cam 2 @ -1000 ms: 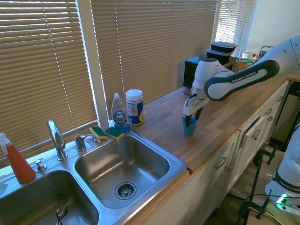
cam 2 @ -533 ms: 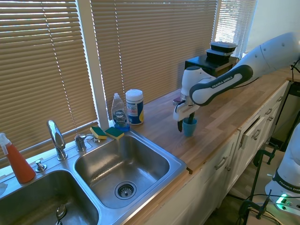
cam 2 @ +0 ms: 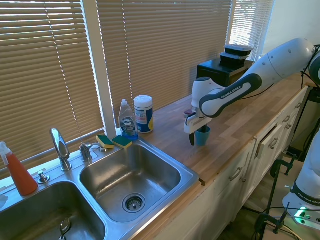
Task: Put the mug in the sink
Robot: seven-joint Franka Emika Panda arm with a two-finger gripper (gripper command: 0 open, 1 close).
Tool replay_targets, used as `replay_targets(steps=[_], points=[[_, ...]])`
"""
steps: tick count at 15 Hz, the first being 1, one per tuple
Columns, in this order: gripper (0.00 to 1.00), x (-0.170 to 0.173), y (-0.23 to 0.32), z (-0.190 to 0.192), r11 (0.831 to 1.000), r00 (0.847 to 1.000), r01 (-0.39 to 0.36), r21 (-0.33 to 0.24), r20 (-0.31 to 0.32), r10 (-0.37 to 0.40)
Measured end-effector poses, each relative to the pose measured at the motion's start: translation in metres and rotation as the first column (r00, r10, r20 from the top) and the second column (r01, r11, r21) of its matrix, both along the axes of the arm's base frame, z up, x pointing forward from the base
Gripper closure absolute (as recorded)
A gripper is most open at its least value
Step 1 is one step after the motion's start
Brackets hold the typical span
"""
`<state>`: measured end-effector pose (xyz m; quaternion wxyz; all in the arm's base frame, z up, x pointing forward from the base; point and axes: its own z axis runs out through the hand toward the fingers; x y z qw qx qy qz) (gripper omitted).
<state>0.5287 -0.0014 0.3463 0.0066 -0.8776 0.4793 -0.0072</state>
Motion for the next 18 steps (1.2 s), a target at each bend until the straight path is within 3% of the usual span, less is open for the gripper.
replay_targets(steps=[18], points=[[1.0,-0.001,-0.0037,0.0039,1.0,0.999,0.021,0.013,0.032,-0.021]])
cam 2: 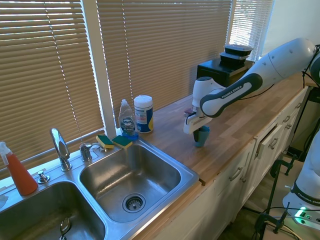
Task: Put the mug in the sink
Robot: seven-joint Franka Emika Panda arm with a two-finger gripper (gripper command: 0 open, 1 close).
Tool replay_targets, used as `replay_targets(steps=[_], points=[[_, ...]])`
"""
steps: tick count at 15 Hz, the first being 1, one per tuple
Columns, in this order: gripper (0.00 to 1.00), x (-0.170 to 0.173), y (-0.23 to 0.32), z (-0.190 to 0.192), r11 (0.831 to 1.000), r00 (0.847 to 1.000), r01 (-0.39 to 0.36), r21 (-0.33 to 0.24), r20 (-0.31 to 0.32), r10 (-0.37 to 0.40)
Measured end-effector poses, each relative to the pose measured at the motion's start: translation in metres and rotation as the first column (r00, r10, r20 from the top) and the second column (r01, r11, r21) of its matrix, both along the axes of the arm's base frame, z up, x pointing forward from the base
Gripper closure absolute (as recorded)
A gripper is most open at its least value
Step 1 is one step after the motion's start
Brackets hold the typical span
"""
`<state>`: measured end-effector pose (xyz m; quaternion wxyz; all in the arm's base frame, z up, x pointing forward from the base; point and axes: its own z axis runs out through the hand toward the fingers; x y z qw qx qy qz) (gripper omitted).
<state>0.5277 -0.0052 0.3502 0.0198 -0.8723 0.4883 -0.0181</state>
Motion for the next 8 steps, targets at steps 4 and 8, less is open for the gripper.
replay_targets(steps=[4,8], points=[[1.0,-0.01,0.007,0.017,1.0,0.999,0.002,0.012,0.045,-0.002],[1.0,-0.023,0.059,0.079,1.0,0.99,-0.014,-0.022,0.143,0.017]])
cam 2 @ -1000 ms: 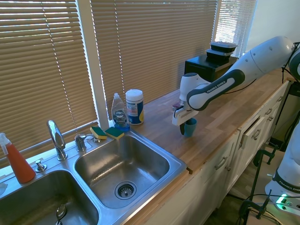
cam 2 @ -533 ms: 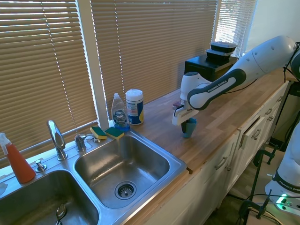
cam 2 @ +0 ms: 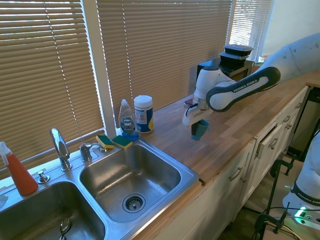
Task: Put the mug in the sink
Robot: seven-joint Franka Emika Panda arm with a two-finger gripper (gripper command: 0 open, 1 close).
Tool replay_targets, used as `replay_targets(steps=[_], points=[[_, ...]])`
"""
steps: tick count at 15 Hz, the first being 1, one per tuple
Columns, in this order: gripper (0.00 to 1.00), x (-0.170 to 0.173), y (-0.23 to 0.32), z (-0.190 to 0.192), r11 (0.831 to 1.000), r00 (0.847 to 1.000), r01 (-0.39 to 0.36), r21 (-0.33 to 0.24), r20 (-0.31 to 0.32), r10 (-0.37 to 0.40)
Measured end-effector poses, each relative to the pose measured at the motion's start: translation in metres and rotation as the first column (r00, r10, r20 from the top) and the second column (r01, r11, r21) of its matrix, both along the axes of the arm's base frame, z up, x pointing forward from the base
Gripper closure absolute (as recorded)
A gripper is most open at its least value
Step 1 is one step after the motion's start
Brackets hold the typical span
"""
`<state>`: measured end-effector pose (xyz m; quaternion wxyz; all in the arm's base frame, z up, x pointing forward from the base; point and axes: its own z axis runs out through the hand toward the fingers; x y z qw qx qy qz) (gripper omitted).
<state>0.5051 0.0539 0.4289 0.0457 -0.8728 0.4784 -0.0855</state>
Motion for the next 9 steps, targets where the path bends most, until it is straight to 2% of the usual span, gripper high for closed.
replay_targets(steps=[4,6,7,9], points=[[1.0,0.006,0.086,0.042,0.996,0.998,-0.043,-0.081,0.038,0.046],[1.0,0.022,0.119,0.045,0.993,0.996,-0.07,-0.091,0.044,0.074],[1.0,0.043,0.131,0.037,0.993,0.996,-0.084,-0.083,0.03,0.087],[1.0,0.048,0.143,0.044,0.988,0.994,-0.093,-0.126,0.043,0.099]])
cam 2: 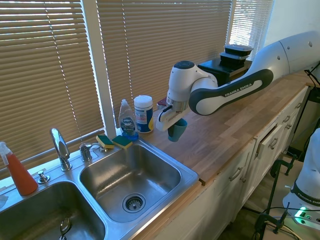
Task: Put the mug in the sink
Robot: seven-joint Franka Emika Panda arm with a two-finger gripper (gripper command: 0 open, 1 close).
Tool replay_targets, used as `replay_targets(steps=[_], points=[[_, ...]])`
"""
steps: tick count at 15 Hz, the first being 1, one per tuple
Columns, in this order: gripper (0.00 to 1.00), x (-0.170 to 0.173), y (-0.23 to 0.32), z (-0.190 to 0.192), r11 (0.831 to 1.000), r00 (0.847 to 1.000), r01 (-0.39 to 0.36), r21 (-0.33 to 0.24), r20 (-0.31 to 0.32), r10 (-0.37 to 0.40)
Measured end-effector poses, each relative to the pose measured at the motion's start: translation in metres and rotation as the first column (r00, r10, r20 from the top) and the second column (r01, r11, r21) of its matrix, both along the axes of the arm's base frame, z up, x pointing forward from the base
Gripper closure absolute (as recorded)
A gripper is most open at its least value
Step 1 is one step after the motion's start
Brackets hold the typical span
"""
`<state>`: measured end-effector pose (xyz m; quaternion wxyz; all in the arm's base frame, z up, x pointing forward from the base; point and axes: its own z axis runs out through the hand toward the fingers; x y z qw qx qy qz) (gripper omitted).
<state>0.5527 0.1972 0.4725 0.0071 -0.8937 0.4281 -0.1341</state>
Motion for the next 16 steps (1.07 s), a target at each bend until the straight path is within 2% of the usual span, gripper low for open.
replay_targets(steps=[2,4,6,10,16], points=[[1.0,0.01,0.038,0.004,0.998,1.0,-0.026,-0.049,0.016,0.027],[1.0,0.025,0.082,-0.008,0.994,0.997,-0.077,-0.074,0.016,0.078],[1.0,0.046,0.113,-0.033,0.99,0.994,-0.112,-0.082,0.006,0.113],[1.0,0.094,0.14,-0.098,0.986,0.99,-0.138,-0.09,-0.027,0.136],[1.0,0.133,0.164,-0.189,0.979,0.99,-0.127,-0.157,-0.081,0.116]])
